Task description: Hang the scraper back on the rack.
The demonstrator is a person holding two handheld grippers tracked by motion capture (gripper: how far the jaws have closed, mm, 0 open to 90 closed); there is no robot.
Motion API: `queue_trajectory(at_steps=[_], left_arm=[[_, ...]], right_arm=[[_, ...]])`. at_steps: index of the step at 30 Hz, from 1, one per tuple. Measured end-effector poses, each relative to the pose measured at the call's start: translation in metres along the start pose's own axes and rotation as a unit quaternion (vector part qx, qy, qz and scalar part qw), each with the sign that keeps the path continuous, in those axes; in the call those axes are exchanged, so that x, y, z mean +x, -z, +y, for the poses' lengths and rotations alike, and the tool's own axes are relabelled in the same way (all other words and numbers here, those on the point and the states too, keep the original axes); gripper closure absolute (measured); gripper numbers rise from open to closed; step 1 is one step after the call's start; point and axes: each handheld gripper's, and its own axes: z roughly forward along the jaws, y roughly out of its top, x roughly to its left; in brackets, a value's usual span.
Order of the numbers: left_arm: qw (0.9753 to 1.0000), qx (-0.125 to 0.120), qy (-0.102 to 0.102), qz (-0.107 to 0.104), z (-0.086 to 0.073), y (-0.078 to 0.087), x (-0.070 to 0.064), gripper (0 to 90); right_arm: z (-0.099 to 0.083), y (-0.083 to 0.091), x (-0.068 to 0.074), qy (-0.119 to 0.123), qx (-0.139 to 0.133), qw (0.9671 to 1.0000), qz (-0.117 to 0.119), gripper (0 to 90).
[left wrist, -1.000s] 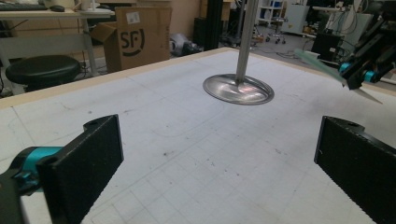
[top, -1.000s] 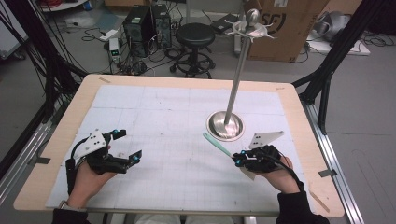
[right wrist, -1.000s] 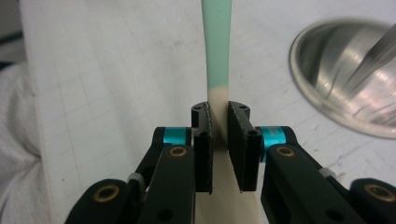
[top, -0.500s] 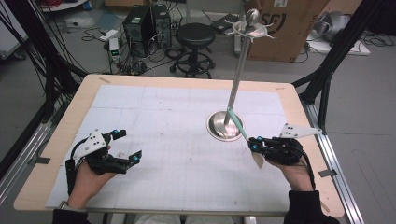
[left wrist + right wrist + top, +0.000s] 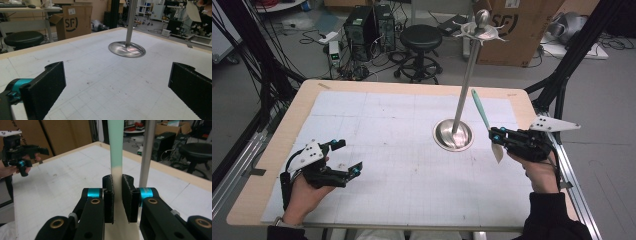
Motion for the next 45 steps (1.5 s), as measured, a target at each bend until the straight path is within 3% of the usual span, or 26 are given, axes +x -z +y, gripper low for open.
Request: queue_trajectory(at_steps=[11, 19, 27, 28, 34, 45], left_arm=[[1.0, 0.0, 0.003, 0.003, -0.001, 0.002, 0.002, 1.7], [1.0, 0.0, 0.002, 0.003, -0.002, 0.002, 0.002, 1.7], [1.0, 0.001, 0.002, 0.003, -0.002, 0.003, 0.001, 1.7], [1.0, 0.001, 0.002, 0.004, -0.002, 0.003, 0.001, 1.7], [0.9999, -0.003, 0.006, 0.009, -0.002, 0.006, 0.004, 1.7], [0.9999, 0.0, 0.005, 0.01, -0.002, 0.006, 0.004, 1.7]], right_arm=[[0.029, 0.009, -0.009, 0.008, -0.04, 0.9988, -0.025, 81.0], [0.044, 0.017, -0.018, 0.006, -0.079, 0.9962, -0.036, 81.0], [0.056, 0.03, -0.022, 0.012, -0.1, 0.9935, -0.052, 81.0], [0.058, 0.032, -0.022, 0.015, -0.102, 0.9928, -0.061, 81.0], [0.064, 0.036, -0.028, 0.009, -0.101, 0.9926, -0.066, 81.0], [0.066, 0.029, -0.037, -0.005, -0.099, 0.9934, -0.057, 81.0]])
